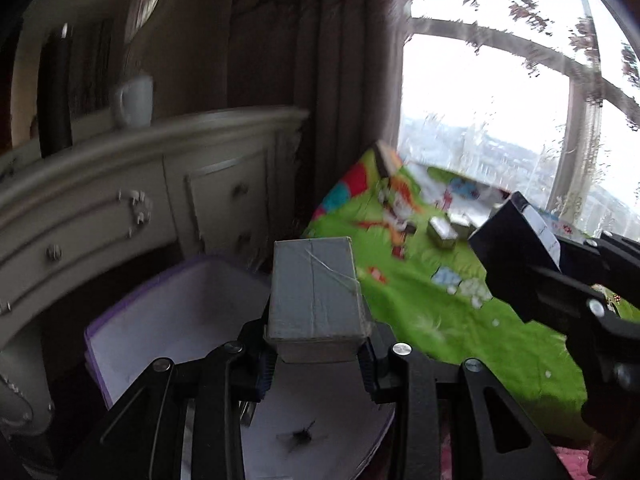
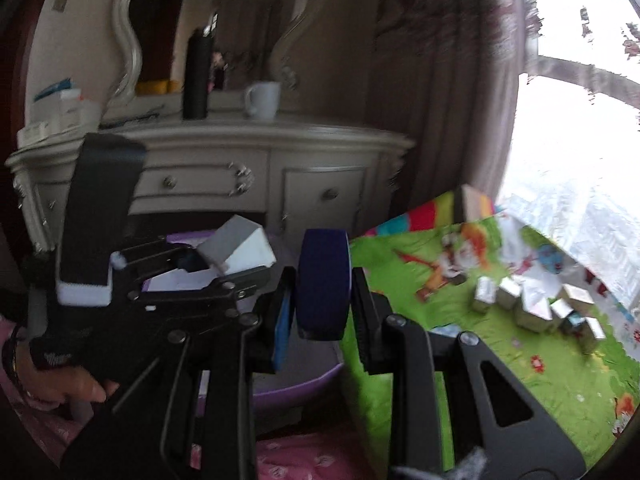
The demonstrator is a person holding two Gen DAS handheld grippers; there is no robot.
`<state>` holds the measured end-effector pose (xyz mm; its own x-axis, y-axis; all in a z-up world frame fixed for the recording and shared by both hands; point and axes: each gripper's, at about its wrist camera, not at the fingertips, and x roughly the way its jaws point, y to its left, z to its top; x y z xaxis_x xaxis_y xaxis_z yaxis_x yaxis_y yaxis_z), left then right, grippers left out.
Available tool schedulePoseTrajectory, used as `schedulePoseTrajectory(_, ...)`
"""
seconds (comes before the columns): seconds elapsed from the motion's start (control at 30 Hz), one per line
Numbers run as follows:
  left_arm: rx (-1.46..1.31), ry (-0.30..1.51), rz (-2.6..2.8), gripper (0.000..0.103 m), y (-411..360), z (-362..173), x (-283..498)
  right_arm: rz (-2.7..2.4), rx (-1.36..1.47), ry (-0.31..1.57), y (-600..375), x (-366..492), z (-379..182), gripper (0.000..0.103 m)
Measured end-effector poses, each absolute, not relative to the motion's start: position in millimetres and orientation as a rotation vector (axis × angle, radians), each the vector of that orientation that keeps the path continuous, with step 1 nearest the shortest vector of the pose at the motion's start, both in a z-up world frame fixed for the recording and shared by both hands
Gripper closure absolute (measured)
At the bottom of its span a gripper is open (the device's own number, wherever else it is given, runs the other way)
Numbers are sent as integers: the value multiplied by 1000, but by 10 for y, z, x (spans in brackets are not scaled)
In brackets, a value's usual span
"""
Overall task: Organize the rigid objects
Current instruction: 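Lift the navy box and white box and carry them over the bin, then open both tools to drop the navy and white boxes into the bin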
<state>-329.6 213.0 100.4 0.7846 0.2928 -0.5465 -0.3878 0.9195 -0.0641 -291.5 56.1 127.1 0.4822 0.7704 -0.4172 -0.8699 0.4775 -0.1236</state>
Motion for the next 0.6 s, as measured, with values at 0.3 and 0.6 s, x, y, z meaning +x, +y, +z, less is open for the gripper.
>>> schedulePoseTrajectory(0.3,-246,688,482,68,2559,728,-3300,1147,-418,421,954,-2946,1006,72)
schedulePoseTrajectory(0.6,-328,841,556,68,2935,409,-3378,1275,-482,574,1469,-2934,710,72)
